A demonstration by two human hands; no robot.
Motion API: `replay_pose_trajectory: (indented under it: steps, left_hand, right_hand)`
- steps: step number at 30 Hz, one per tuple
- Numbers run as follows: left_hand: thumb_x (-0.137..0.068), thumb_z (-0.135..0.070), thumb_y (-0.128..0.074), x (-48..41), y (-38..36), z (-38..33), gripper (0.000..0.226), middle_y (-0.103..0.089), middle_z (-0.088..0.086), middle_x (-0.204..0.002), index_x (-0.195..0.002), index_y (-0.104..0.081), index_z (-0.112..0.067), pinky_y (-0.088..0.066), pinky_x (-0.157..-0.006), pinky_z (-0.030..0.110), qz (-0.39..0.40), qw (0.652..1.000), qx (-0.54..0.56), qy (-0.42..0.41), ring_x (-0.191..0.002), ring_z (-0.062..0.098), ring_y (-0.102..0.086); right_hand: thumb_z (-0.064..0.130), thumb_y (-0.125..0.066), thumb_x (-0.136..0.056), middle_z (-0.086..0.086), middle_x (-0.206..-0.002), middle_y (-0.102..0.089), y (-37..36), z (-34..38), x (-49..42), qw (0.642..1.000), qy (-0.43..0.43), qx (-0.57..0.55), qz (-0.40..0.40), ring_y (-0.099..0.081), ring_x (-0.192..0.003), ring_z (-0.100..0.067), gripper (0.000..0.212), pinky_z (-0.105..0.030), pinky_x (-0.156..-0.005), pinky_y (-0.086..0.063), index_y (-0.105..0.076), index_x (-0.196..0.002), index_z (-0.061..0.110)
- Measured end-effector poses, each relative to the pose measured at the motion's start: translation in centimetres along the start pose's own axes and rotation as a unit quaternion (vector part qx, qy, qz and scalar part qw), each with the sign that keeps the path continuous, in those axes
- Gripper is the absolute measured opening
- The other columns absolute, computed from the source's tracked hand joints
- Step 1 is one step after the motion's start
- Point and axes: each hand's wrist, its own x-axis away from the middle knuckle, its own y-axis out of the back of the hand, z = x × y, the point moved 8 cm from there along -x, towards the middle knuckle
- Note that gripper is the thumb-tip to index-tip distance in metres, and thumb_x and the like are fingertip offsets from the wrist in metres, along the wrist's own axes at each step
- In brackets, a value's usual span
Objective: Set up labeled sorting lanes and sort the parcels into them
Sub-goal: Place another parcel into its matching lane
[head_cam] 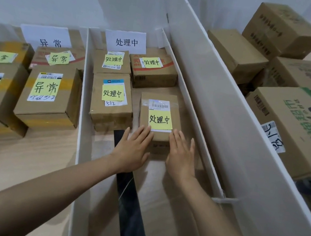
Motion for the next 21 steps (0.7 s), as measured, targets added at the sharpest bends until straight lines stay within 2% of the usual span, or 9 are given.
replay_pose_trajectory:
  steps: [1, 3, 14, 21]
  left_hand:
    - [-0.1, -0.045, -0.023, -0.6, 0.2, 0.2, 0.066, 0.015, 0.003, -0.159, -0.152, 0.006, -0.016, 0.003, -0.116, 0.051, 0.005, 1.0, -0.004, 0.001, -0.146, 0.02, 0.015]
    - [-0.1, -0.046, -0.023, -1.8, 0.6, 0.7, 0.067, 0.015, 0.003, -0.159, -0.152, 0.007, -0.016, 0.005, -0.116, 0.051, 0.011, 1.0, -0.011, 0.002, -0.146, 0.02, 0.014]
    - [-0.099, -0.048, -0.026, -7.8, 3.0, 3.3, 0.07, 0.012, 0.005, -0.159, -0.152, 0.008, -0.016, 0.003, -0.117, 0.051, 0.06, 0.997, -0.054, 0.01, -0.147, 0.021, 0.01]
    - [-0.099, -0.047, -0.027, -10.0, 3.7, 4.1, 0.07, 0.013, 0.005, -0.159, -0.151, 0.008, -0.016, 0.004, -0.116, 0.051, 0.07, 0.996, -0.052, 0.025, -0.147, 0.021, 0.011]
  right_hand:
    - [0.006, -0.052, -0.086, -0.006, -0.16, -0.017, -0.1, -0.1, -0.7, 1.0, 0.001, 0.0, 0.023, -0.009, -0.148, -0.02, 0.074, -0.051, -0.115, 0.002, -0.018, -0.152, 0.008]
    - [0.009, -0.046, -0.09, -0.004, -0.161, -0.007, 0.0, -0.2, -2.0, 0.999, 0.002, 0.003, 0.05, -0.001, -0.149, -0.018, 0.072, -0.052, -0.116, 0.003, -0.01, -0.153, 0.01]
    - [0.009, -0.046, -0.091, -0.005, -0.162, -0.004, 0.2, -1.1, -9.4, 0.992, 0.009, 0.002, 0.123, -0.001, -0.149, -0.019, 0.071, -0.058, -0.115, -0.005, -0.01, -0.153, 0.009]
    - [0.012, -0.048, -0.091, -0.005, -0.162, 0.001, -0.1, -1.7, -12.3, 0.987, 0.017, 0.018, 0.159, 0.002, -0.149, -0.019, 0.076, -0.055, -0.117, -0.007, -0.004, -0.153, 0.008]
